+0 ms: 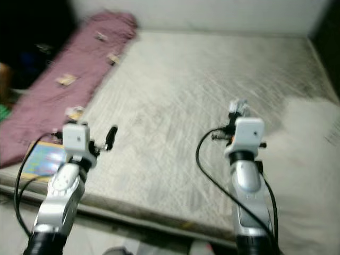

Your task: Clean up the room

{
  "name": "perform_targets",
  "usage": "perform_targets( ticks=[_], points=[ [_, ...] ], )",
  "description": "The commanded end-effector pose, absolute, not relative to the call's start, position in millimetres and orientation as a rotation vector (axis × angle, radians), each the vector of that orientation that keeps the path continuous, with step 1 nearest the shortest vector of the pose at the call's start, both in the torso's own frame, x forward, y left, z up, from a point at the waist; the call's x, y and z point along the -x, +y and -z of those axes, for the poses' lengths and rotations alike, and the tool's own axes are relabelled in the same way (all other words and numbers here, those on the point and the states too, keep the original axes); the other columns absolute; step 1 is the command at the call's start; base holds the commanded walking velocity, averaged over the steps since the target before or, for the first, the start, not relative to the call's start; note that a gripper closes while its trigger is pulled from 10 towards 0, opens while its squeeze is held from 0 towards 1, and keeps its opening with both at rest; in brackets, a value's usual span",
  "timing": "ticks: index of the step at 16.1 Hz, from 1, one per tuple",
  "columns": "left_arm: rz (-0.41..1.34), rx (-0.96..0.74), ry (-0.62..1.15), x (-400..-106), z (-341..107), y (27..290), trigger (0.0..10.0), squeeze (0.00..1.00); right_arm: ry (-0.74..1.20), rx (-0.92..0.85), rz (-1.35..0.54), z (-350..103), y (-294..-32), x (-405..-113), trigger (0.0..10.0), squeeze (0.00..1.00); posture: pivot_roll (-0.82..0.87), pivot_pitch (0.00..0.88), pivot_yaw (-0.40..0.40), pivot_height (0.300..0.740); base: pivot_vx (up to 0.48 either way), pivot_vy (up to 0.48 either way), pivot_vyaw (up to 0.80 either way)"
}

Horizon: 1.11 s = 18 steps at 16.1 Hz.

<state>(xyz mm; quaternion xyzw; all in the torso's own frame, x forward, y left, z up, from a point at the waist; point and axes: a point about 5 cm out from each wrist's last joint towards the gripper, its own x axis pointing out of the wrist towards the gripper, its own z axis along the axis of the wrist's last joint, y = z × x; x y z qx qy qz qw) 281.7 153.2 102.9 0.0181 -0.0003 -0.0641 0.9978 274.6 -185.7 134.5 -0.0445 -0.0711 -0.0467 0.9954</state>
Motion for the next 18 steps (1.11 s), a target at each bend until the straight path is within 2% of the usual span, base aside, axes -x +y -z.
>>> perform_targets(
  ticks=[1, 6, 12, 18],
  points=[
    [0.076, -0.052, 0.031, -277.5, -96.8, 170.6, 10.0, 0.0, -0.161, 0.093, 0.048, -138.4, -171.5, -278.8, 10.0, 0.0, -0.08, 0.0, 0.074, 0.74, 0.0, 0.0, 0.0],
    [0.074, -0.03, 0.041, -276.9, -93.9, 170.5, 10.0, 0.0, -0.109, 0.112, 0.049, -127.6, -174.5, -277.4, 10.0, 0.0, -0.08, 0.0, 0.069, 0.74, 0.0, 0.0, 0.0],
    [0.077, -0.006, 0.042, -279.0, -95.2, 171.6, 10.0, 0.0, -0.114, 0.038, 0.043, -129.8, -170.3, -283.5, 10.0, 0.0, -0.09, 0.0, 0.074, 0.74, 0.0, 0.0, 0.0],
    [0.085, 0.002, 0.039, -281.9, -96.8, 170.5, 10.0, 0.0, -0.118, 0.038, 0.04, -130.2, -170.6, -284.5, 10.0, 0.0, -0.09, 0.0, 0.072, 0.74, 0.0, 0.453, -0.67]
  ],
)
